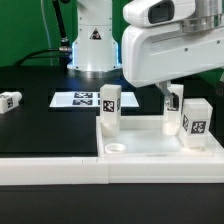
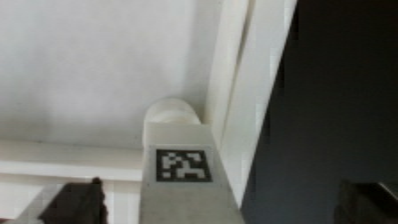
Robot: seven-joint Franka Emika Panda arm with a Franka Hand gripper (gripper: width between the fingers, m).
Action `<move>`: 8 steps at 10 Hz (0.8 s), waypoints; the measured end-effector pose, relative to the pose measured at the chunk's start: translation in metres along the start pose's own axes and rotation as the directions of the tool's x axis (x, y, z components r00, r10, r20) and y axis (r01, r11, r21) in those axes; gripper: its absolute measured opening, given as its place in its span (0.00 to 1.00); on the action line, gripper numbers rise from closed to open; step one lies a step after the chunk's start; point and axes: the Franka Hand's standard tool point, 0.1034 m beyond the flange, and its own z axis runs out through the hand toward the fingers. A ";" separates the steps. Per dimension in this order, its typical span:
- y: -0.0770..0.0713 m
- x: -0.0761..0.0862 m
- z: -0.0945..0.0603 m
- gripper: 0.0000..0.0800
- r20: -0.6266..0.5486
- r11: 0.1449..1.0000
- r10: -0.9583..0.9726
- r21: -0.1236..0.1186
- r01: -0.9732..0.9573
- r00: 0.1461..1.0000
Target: Assemble square table
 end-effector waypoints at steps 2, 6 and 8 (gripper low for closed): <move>0.009 -0.001 0.001 0.81 0.034 0.999 0.020 -0.034 -0.019 0.999; -0.003 0.010 0.006 0.81 0.024 0.992 0.081 -0.101 -0.079 0.996; -0.003 0.010 0.006 0.81 0.024 0.992 0.081 -0.101 -0.078 0.996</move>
Offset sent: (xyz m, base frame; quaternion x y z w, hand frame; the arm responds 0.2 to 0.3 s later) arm 0.0202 -0.0076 -0.0051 -0.1645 0.0036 0.0932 0.9820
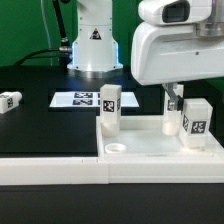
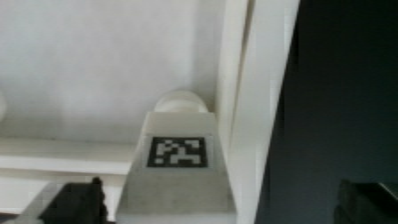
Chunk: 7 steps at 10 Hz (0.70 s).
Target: Assemble square table
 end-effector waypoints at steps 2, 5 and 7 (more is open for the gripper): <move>0.010 0.003 0.003 0.81 0.024 1.000 0.008 -0.007 -0.008 1.000; 0.023 0.007 0.011 0.81 0.030 0.999 0.041 -0.004 -0.040 0.999; 0.023 0.007 0.011 0.81 0.031 0.999 0.038 -0.004 -0.037 0.999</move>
Offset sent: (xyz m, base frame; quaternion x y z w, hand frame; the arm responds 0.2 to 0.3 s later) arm 0.0087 -0.0209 -0.0109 0.0202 -0.0203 0.0232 0.9993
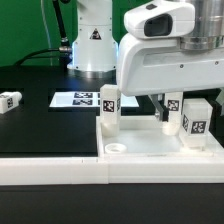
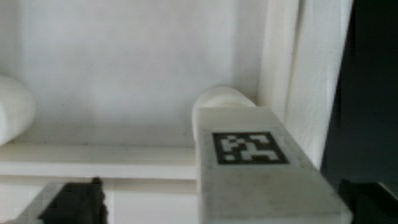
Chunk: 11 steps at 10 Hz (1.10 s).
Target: Assemble square table
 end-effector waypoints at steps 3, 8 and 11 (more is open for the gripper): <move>0.000 0.000 0.000 0.49 0.000 1.000 0.000 0.000 0.000 1.000; -0.006 0.002 0.001 0.36 -0.031 0.997 0.072 0.003 -0.072 0.997; -0.007 0.001 0.003 0.36 0.004 0.885 0.460 0.080 -0.459 0.888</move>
Offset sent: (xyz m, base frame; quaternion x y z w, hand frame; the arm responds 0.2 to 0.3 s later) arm 0.0000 0.0000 0.0000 0.0000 0.0000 0.0000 1.0000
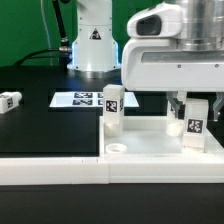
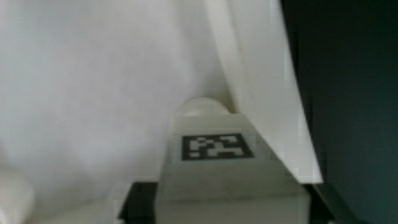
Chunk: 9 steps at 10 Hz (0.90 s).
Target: Assemble square table
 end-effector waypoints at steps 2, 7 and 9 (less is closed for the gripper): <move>0.000 0.003 -0.001 0.36 0.013 0.982 0.185 0.041 -0.186 0.983; 0.000 0.003 0.000 0.36 0.025 0.884 0.466 0.036 -0.466 0.885; 0.000 0.004 0.001 0.36 0.057 0.707 0.702 0.064 -0.704 0.710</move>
Offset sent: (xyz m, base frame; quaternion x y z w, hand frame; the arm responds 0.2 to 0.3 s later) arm 0.0000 0.0000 0.0000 0.0000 0.0000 0.1938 0.9810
